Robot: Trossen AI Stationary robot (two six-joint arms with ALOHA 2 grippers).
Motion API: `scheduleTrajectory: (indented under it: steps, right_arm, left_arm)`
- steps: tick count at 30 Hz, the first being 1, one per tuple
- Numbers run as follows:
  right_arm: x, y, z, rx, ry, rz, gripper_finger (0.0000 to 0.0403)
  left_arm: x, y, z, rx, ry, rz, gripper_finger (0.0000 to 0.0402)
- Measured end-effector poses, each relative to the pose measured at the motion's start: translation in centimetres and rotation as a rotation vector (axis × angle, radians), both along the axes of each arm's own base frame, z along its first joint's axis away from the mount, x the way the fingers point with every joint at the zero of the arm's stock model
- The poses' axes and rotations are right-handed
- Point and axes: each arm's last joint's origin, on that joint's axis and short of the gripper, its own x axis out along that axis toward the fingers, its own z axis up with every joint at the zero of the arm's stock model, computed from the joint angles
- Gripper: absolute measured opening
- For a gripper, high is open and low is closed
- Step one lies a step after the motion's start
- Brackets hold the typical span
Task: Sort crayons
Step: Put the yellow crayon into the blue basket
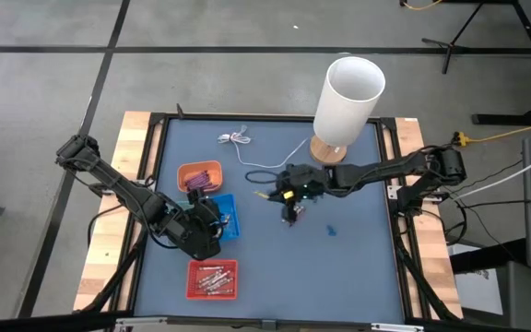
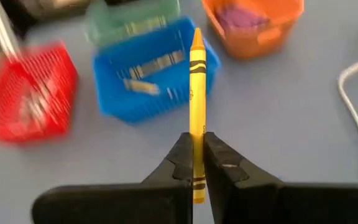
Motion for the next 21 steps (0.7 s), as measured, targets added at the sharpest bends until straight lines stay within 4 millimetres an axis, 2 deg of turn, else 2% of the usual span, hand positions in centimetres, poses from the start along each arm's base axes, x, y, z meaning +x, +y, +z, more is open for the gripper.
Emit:
scheduleTrajectory:
  steps: [5,11,17,21]
  right_arm:
    - [1.7,0.7,-0.2,0.080,-0.149,-0.026,0.0016]
    - [3.8,3.2,-1.1,0.096,-0.336,0.022,0.0016]
    - [5.4,5.4,-2.7,0.067,-0.406,-0.019,0.0016]
    - [6.7,6.2,-3.8,0.041,-0.403,-0.059,0.0016]
  left_arm:
    - [0.1,0.0,0.0,-0.004,-0.008,0.000,0.0110]
    - [0.2,0.0,0.1,-0.003,-0.023,0.007,0.0110]
    - [0.2,0.0,0.1,0.001,-0.029,0.012,0.0110]
    - [0.2,0.0,0.1,-0.002,-0.034,0.012,0.0110]
